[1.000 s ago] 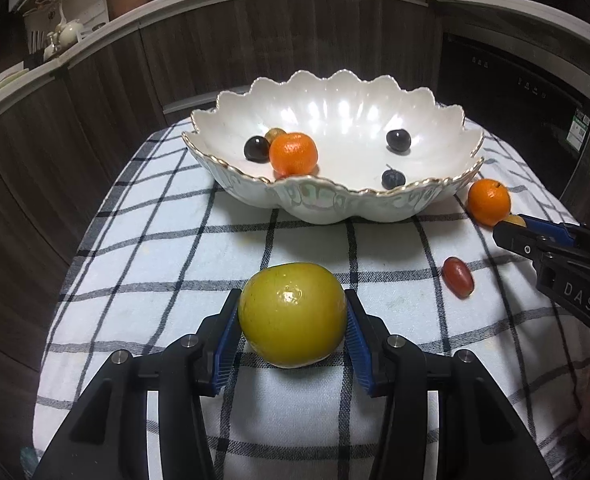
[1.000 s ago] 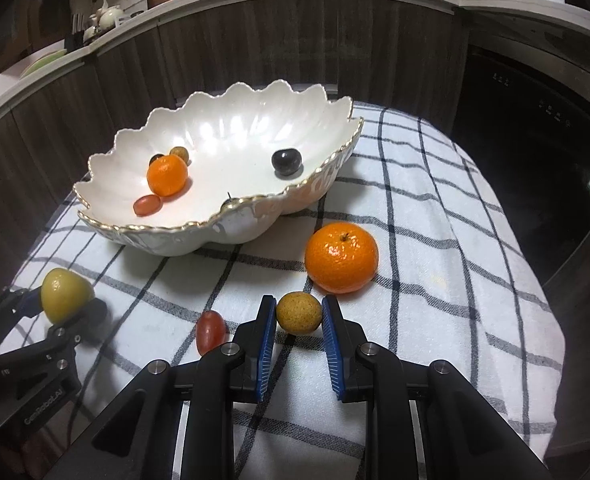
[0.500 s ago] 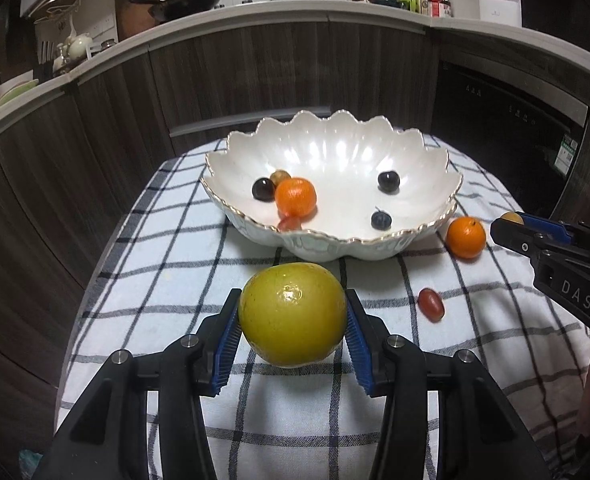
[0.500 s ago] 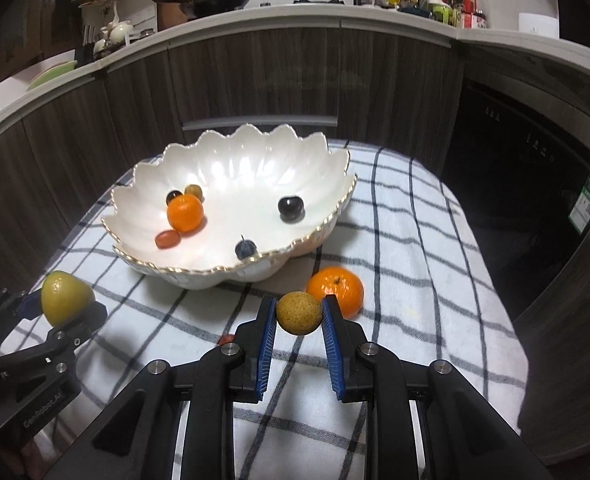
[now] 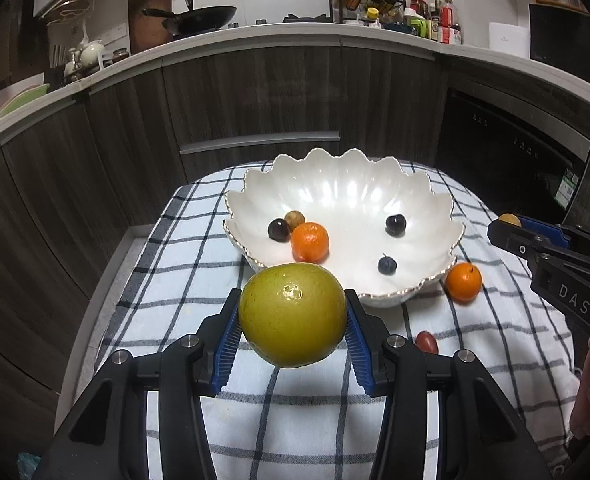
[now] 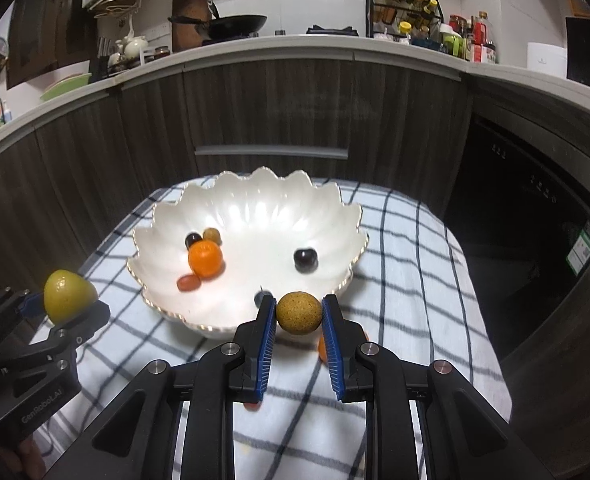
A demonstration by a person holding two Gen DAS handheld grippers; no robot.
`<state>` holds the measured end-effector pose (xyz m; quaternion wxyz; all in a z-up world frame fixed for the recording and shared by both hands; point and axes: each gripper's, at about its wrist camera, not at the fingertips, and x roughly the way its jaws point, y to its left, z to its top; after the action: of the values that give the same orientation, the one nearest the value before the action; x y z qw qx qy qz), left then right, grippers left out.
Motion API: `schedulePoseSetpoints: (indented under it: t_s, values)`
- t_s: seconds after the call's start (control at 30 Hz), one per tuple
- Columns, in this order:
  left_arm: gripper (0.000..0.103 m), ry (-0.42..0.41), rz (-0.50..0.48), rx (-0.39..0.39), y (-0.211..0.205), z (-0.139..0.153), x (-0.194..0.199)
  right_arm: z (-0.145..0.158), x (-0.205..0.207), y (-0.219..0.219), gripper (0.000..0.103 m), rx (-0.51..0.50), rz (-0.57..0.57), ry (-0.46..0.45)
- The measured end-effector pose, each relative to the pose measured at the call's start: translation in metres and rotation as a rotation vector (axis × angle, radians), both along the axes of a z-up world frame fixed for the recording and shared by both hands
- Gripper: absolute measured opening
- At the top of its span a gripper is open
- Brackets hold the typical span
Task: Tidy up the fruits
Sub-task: 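Close and lift the yellow-green fruit with left tool while right tool lifts the brown fruit, then carry the yellow-green fruit in left tool over the bowl while right tool carries the brown fruit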
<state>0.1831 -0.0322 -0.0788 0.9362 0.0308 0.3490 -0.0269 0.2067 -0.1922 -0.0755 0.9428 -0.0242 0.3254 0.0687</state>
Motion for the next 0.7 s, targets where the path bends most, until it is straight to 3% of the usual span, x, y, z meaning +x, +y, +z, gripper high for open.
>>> schedulePoseSetpoints:
  t_s: [0.7]
  values:
    - [0.048, -0.032, 0.016, -0.020, 0.004, 0.031, 0.037, 0.040, 0.036, 0.002, 0.025, 0.013, 0.006, -0.064]
